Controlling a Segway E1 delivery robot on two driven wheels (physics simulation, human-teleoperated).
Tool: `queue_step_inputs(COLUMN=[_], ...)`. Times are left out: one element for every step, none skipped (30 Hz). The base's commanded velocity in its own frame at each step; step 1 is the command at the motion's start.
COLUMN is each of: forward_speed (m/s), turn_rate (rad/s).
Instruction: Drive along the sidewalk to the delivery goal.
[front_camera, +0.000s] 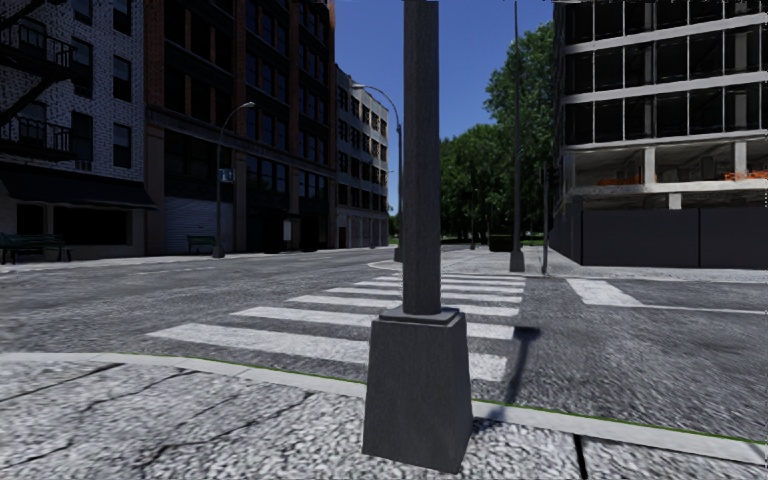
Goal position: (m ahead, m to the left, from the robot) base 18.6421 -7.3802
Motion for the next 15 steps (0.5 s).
queue_step_inputs(forward_speed=[1.0,1.0,1.0,1.0,1.0,1.0,1.0,1.0,1.0,1.0,1.0,1.0,1.0,1.0,1.0], turn_rate=[0.84,0.84,0.84,0.84,0.84,0.84,0.84,0.84,0.84,0.84,0.84,0.84,0.84,0.84,0.84])
